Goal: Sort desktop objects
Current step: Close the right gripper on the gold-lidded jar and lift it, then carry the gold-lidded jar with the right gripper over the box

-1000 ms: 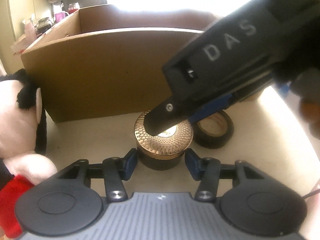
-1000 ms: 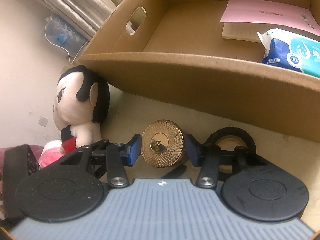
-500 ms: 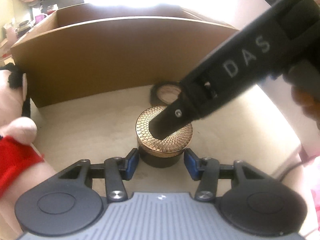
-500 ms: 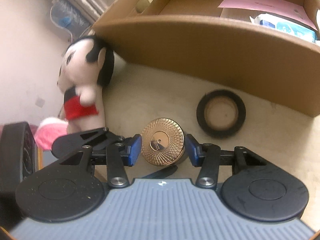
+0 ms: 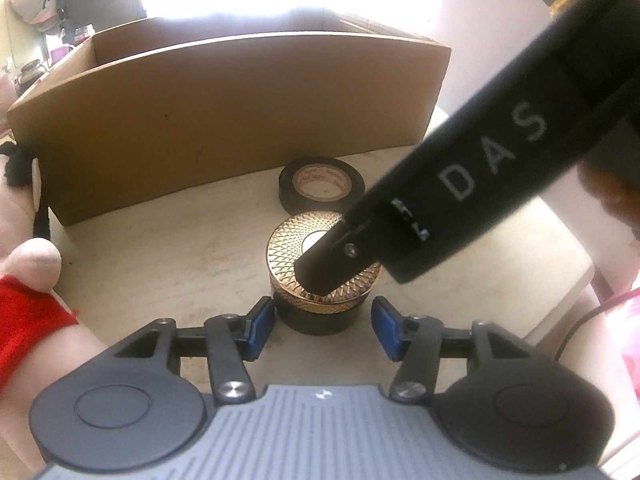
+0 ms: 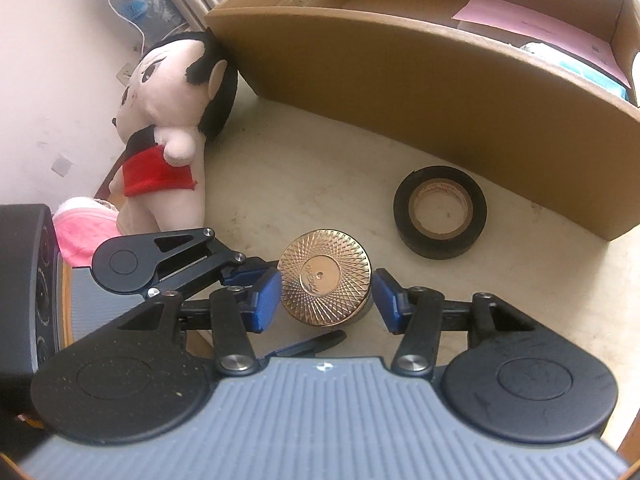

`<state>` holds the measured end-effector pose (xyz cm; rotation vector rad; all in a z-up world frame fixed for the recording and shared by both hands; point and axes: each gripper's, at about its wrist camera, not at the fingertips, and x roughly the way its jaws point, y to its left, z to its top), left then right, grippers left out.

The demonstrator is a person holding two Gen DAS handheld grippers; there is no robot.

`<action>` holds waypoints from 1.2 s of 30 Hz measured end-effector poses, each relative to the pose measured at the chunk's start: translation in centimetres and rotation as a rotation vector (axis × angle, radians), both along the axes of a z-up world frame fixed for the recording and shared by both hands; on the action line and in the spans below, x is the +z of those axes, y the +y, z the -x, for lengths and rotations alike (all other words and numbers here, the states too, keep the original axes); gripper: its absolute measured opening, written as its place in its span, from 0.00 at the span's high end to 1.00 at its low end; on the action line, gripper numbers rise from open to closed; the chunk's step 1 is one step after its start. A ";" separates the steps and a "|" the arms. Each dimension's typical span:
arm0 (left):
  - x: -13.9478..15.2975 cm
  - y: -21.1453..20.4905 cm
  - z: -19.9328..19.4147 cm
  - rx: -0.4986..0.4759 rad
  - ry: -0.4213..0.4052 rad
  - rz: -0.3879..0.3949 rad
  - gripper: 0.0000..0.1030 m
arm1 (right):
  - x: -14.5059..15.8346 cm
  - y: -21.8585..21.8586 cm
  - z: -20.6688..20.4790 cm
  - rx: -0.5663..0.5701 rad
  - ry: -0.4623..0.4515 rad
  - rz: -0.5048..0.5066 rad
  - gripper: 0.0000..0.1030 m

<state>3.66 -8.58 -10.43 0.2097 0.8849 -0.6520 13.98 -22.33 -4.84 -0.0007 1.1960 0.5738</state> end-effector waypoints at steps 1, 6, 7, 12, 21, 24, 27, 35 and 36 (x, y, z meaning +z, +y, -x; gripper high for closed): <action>0.0 0.2 0.1 0.004 -0.002 0.007 0.41 | 0.0 0.0 0.0 0.000 -0.001 0.001 0.50; 0.2 -0.4 1.0 -0.010 -0.042 0.014 0.39 | 0.0 0.2 0.1 -0.003 -0.003 0.008 0.50; 0.2 -0.4 1.1 -0.016 -0.048 0.011 0.39 | 0.1 0.2 0.1 -0.002 -0.003 0.011 0.49; -0.5 -0.5 1.7 -0.023 -0.065 0.014 0.39 | 0.2 0.8 0.1 0.014 -0.014 0.034 0.45; -1.3 0.6 3.0 -0.023 -0.097 0.041 0.45 | -0.1 2.3 -0.1 0.057 -0.022 0.103 0.42; -1.6 0.8 3.6 -0.033 -0.111 0.049 0.44 | -0.3 2.9 -0.2 0.073 -0.026 0.129 0.42; -1.6 -0.4 4.2 -0.040 -0.115 0.052 0.44 | -0.8 3.3 -0.3 0.080 -0.020 0.148 0.42; -3.0 -1.6 5.7 -0.063 -0.128 0.049 0.44 | -0.9 3.5 -0.4 0.104 -0.017 0.170 0.44; -3.0 -1.8 5.8 -0.070 -0.133 0.045 0.44 | -0.9 3.5 -0.3 0.106 -0.015 0.171 0.44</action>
